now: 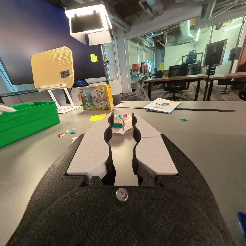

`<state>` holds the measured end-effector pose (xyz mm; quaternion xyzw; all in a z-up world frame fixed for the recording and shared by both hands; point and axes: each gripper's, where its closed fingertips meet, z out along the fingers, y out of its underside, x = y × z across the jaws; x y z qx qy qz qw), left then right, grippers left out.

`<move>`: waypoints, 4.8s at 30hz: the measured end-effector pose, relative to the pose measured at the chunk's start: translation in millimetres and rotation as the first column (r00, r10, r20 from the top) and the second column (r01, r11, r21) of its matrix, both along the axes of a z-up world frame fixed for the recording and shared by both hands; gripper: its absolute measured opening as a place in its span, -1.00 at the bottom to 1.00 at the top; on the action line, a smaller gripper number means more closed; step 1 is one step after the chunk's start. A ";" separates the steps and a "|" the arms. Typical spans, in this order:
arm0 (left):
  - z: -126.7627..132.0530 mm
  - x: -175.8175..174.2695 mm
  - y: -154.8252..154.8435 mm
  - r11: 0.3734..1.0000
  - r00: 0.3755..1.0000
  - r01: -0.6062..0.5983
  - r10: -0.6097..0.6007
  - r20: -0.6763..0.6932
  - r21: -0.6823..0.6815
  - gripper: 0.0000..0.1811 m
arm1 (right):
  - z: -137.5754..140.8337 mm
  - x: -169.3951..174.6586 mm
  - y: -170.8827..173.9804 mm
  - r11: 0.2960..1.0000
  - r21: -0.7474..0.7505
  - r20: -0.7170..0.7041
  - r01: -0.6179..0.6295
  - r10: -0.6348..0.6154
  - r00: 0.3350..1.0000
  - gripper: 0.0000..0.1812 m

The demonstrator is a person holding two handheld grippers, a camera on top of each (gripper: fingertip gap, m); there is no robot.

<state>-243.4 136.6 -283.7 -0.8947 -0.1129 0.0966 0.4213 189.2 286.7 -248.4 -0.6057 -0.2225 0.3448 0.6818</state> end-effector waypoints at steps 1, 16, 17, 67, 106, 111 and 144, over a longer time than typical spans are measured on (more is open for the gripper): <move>12.8 -1.4 2.3 1.000 0.992 -0.024 0.026 -0.120 0.018 -0.53 | 0.2 0.1 -0.2 1.000 0.001 -0.002 -0.001 0.001 1.000 -0.73; -56.9 219.2 110.4 0.807 0.806 0.581 -0.588 0.059 0.105 -0.66 | 0.8 -2.7 -3.1 0.999 -0.014 -0.035 -0.046 0.046 0.998 -0.72; -63.2 220.5 114.1 0.808 0.804 0.583 -0.589 0.078 0.087 -0.66 | 0.9 -3.0 -3.3 0.999 -0.015 -0.036 -0.050 0.049 0.998 -0.72; -82.1 146.6 95.2 0.916 0.915 0.402 -0.400 0.061 -0.022 -0.66 | 0.2 -4.2 -3.3 0.996 -0.040 -0.065 -0.082 0.079 0.995 -0.72; -66.9 -46.1 -25.5 0.967 0.981 -0.007 0.057 0.188 -0.256 -0.50 | 0.1 -3.0 -2.2 0.996 -0.045 -0.074 -0.076 0.073 0.995 -0.72; -61.4 -48.4 -35.5 0.946 0.981 -0.075 0.127 0.147 -0.316 -0.32 | 0.4 -2.9 -2.2 0.996 -0.045 -0.076 -0.078 0.074 0.994 -0.72; -84.2 268.6 109.2 0.311 0.318 0.938 -0.948 0.019 -0.152 -0.88 | -117.4 -119.0 -52.5 0.783 -0.442 0.627 -0.438 0.619 0.472 -0.79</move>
